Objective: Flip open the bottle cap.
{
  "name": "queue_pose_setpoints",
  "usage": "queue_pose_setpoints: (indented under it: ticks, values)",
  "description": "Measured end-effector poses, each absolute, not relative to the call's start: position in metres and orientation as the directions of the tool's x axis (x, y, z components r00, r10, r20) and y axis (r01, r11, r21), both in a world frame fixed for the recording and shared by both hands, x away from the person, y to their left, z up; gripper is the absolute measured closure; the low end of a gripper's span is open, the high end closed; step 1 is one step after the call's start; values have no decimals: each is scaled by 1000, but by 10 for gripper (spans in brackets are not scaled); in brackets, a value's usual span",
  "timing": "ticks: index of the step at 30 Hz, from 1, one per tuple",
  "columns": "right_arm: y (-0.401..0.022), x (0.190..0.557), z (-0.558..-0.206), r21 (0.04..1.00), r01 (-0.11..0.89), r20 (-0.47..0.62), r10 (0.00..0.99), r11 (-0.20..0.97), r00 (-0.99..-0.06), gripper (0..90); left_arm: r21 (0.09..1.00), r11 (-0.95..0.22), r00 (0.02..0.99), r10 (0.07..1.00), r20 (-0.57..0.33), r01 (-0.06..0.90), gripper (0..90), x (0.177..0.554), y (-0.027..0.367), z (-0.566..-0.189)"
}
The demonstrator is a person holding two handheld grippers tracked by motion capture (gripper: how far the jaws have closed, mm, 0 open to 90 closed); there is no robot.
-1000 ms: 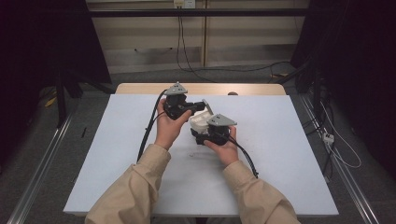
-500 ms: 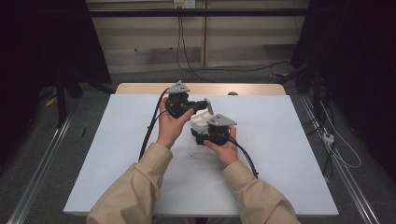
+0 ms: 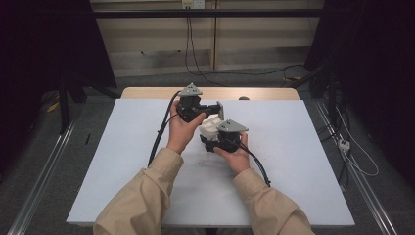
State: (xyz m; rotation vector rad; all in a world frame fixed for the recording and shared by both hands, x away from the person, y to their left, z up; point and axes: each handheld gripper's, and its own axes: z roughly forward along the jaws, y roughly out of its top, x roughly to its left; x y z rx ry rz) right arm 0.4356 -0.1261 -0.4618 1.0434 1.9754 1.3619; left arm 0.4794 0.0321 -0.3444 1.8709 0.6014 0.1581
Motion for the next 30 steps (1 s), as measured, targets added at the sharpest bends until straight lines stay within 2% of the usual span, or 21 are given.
queue_pose_setpoints:
  ticks: [30]
  values:
    - [-126,436,-462,933,301,9,823,198,-569,184,909,-255,865,467,-181,328,900,490,22,-345]
